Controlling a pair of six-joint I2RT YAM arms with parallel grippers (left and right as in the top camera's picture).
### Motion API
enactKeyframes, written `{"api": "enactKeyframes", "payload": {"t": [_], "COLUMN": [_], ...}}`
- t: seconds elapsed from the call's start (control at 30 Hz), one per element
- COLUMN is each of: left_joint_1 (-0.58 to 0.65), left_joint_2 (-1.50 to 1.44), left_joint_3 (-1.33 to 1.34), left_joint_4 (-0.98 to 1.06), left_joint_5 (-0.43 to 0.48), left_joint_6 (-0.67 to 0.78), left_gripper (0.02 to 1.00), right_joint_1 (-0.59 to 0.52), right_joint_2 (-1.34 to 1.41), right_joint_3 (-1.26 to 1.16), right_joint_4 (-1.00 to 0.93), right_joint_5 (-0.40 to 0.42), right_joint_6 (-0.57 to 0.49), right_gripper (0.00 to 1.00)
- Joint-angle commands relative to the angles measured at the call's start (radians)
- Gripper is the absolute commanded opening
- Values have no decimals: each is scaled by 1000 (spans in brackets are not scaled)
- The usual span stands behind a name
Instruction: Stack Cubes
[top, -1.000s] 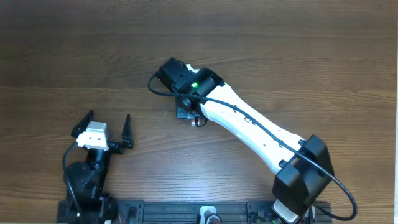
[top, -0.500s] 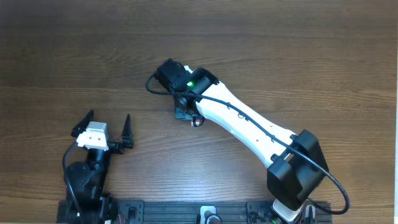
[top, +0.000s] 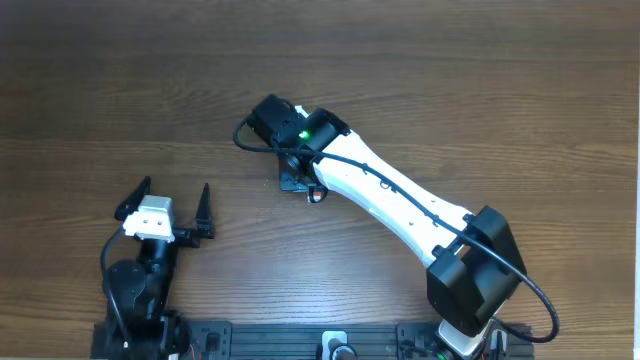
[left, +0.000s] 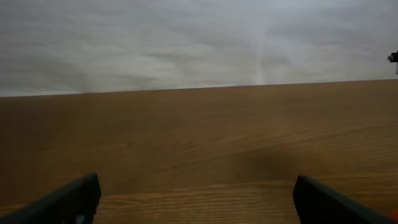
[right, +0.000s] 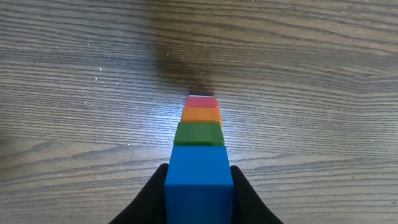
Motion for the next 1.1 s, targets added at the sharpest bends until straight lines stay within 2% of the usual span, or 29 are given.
{"api": "enactKeyframes", "payload": {"t": [0.03,0.57,0.73,0.77,0.8,0.87,0.93,1.03,1.07,1.1], "left_joint_1": [7,7,7,7,7,7,7,7,7,7], "left_joint_2": [-7,-7,-7,-7,-7,-7,-7,-7,-7,-7], "left_joint_3": [-5,-5,-5,-5,-5,-5,-5,-5,-5,-5], "left_joint_4": [-2,-2,-2,-2,-2,-2,-2,-2,-2,-2], "left_joint_5": [3,3,3,3,3,3,3,3,3,3], "left_joint_6": [14,14,14,14,14,14,14,14,14,14], "left_gripper": [1000,996,996,1000,1000,1000,1000,998,1000,998], "right_joint_1": [7,2,2,2,2,2,2,2,2,2], "right_joint_2": [13,27,27,27,27,27,27,27,27,27], "right_joint_3": [22,22,22,22,22,22,22,22,22,22], "right_joint_4": [3,7,7,7,6,7,7,7,7,7], "right_joint_5": [4,11,11,11,11,11,19,19,23,28], "right_joint_6": [9,9,9,9,8,9,9,9,9,9], "right_gripper": [110,115,167,202,301,428,520,608,820,912]}}
